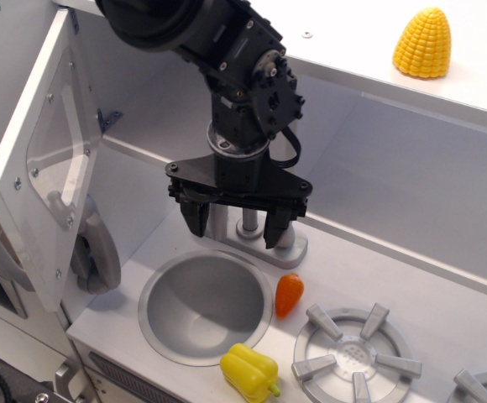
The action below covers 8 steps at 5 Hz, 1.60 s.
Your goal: Close microwave
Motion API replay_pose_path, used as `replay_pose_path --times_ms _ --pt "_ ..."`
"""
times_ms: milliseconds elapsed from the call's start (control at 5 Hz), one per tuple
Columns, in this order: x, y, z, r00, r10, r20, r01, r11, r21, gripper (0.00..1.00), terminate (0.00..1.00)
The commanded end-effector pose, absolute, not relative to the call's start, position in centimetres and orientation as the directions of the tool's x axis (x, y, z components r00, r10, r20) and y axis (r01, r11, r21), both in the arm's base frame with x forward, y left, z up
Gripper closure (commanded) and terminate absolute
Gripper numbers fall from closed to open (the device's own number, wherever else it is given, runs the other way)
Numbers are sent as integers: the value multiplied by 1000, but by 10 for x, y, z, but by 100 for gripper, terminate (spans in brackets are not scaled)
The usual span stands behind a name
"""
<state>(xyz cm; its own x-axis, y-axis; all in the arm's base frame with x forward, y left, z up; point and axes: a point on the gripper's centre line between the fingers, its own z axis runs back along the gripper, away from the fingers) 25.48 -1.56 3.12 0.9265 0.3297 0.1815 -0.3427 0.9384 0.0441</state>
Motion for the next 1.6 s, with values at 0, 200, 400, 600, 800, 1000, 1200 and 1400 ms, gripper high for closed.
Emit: replay_pose_path --times_ms 0,200,400,600,800,1000,1200,1400 --pt "255 -16 31 926 330 182 -343 938 44 0 0" --pt "246 0 81 920 353 168 -356 934 -17 0 0" --pt "235 23 126 904 381 191 -376 924 -66 0 0" --pt "222 44 154 910 380 165 -368 925 -96 0 0" --pt "207 69 172 906 380 186 -360 924 -129 0 0" --pt "196 87 181 893 394 219 -378 919 -112 0 0" --pt "188 111 172 899 394 193 -383 919 -93 0 0" --pt "184 121 160 906 384 180 -377 923 -70 0 0"
